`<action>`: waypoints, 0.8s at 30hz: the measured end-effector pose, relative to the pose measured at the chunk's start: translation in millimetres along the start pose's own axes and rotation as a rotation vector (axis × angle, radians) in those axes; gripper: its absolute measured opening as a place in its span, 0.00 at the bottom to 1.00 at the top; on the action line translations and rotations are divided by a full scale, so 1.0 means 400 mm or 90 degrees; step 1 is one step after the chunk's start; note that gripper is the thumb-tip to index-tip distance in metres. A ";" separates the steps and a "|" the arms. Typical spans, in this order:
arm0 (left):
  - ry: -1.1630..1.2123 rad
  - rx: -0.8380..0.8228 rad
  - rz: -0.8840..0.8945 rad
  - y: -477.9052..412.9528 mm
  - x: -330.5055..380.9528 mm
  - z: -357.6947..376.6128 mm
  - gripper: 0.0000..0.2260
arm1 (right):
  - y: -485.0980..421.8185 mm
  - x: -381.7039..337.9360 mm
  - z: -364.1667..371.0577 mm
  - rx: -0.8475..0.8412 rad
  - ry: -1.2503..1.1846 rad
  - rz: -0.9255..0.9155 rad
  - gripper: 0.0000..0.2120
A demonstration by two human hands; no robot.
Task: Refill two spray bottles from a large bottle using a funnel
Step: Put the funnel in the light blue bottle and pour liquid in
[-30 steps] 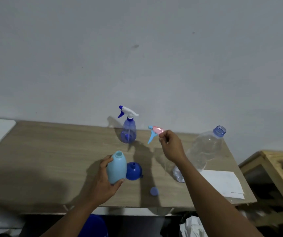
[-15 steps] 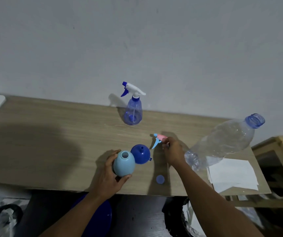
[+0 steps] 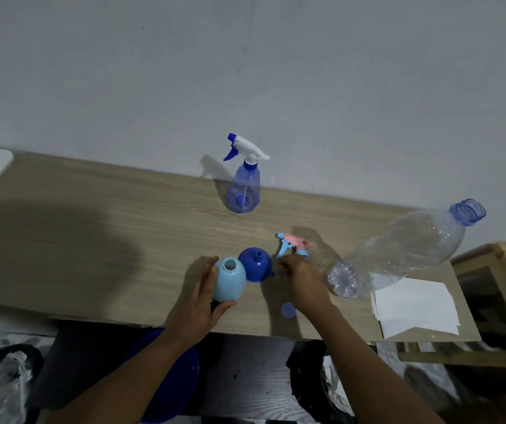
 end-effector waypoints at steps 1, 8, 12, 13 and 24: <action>-0.008 -0.001 0.001 0.000 0.000 0.000 0.42 | 0.014 -0.010 0.029 -0.050 0.021 -0.017 0.20; -0.008 -0.008 -0.001 0.002 0.005 -0.002 0.43 | 0.008 -0.038 0.070 -0.068 0.110 -0.101 0.13; 0.008 -0.012 -0.014 0.006 -0.005 0.002 0.40 | 0.006 -0.054 0.076 -0.084 0.162 -0.149 0.11; 0.016 -0.014 -0.025 0.009 -0.011 0.003 0.39 | 0.011 -0.064 0.072 -0.079 0.163 -0.175 0.11; 0.062 0.003 -0.150 0.014 -0.007 0.002 0.36 | 0.060 -0.110 -0.146 0.042 -0.385 -0.025 0.08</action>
Point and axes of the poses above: each hand's wrist, its own y-axis away from the middle knuckle, its own z-axis out of the palm, x = y × z, the point moved 9 cm from there along -y, towards the middle knuckle, and after that the axes turned 3 degrees about x, right-handed, at the moved point
